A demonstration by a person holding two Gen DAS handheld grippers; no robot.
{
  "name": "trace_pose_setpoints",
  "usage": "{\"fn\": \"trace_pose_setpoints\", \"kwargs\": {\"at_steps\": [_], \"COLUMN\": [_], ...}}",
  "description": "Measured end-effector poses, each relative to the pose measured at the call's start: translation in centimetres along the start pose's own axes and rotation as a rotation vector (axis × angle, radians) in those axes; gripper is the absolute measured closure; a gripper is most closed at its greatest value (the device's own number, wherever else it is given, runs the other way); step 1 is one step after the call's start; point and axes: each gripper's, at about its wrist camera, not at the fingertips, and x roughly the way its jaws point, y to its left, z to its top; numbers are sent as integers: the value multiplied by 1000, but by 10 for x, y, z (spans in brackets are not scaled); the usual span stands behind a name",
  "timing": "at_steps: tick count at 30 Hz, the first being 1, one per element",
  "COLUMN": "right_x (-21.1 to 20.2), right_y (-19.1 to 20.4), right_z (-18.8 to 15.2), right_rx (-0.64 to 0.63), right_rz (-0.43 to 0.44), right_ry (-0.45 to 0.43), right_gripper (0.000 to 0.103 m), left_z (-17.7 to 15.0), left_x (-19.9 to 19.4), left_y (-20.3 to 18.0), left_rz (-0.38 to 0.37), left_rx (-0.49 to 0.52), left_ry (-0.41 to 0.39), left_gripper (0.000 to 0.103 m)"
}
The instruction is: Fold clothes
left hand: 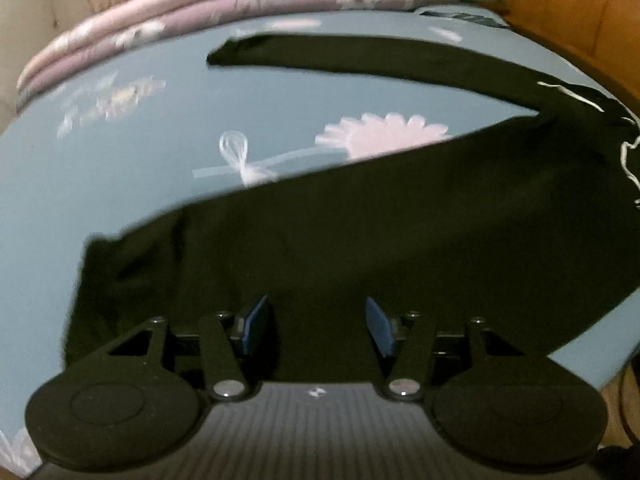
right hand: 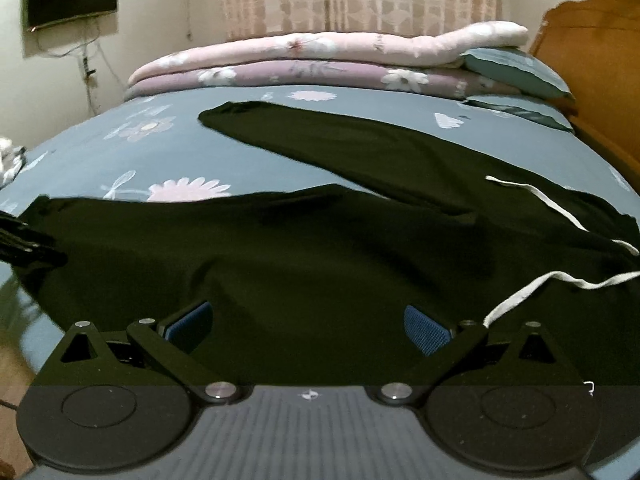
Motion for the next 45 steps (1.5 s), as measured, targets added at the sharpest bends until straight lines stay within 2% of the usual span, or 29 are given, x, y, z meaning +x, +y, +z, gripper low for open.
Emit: {"fn": "trace_pose_setpoints", "kwargs": {"at_steps": [3,6,7,8,10,11,15,17,19,21,24,26,28,31,32,33,35,37,39,42,45], "right_x": [0,-1,-1,-2,-5,-6,1,5,7,9,13,18,23,30,30,30,29,29,29,19,4], "right_y": [2,1,1,1,0,-1,-7,-9,-11,-14,-21,-25,-27,-25,-22,-19,-21,-22,-20,-20,-14], "right_z": [-3,-4,-5,-5,-5,-6,-5,-6,-8,-11,-17,-19,-22,-29,-33,-36,-39,-36,-30,-22,-16], "right_rx": [-16,5,8,12,14,17,39,48,52,53,66,73,69,24,-20,-56,-45,-43,-40,-59,-153], "right_rz": [-13,-17,-21,-24,-23,-24,-29,-27,-26,-27,-27,-25,-18,-3,-6,-6,7,9,-2,22,33], "right_ry": [7,7,6,4,-4,-6,1,9,19,32,58,76,98,124,107,90,76,89,108,94,68], "right_gripper": [0,0,0,0,0,0,0,0,0,0,0,0,0,0,0,0,0,0,0,0,0], "left_z": [1,18,23,28,36,40,60,69,75,76,77,77,80,73,70,68,66,69,69,62,43], "left_x": [9,22,23,21,12,7,-5,3,18,34,62,68,69,67,66,64,62,62,53,23,-14], "left_y": [7,17,16,12,-2,-11,-50,-71,-90,-103,-105,-98,-97,-105,-107,-107,-102,-95,-93,-99,-116], "left_rz": [10,33,39,45,31,8,-168,-272,-331,-328,-259,-244,-223,-202,-191,-183,-181,-186,-158,-133,-131], "left_rx": [-50,-100,-103,-94,-45,-18,63,80,89,105,92,68,56,140,159,170,151,93,87,179,367], "left_ry": [-17,-4,8,15,0,-15,-69,-66,-41,-20,20,-15,-17,-48,-62,-70,-64,-36,-45,-136,-249], "left_gripper": [43,38,38,44,44,43,41,40,40,41,39,38,39,32,27,25,20,20,31,32,29]}}
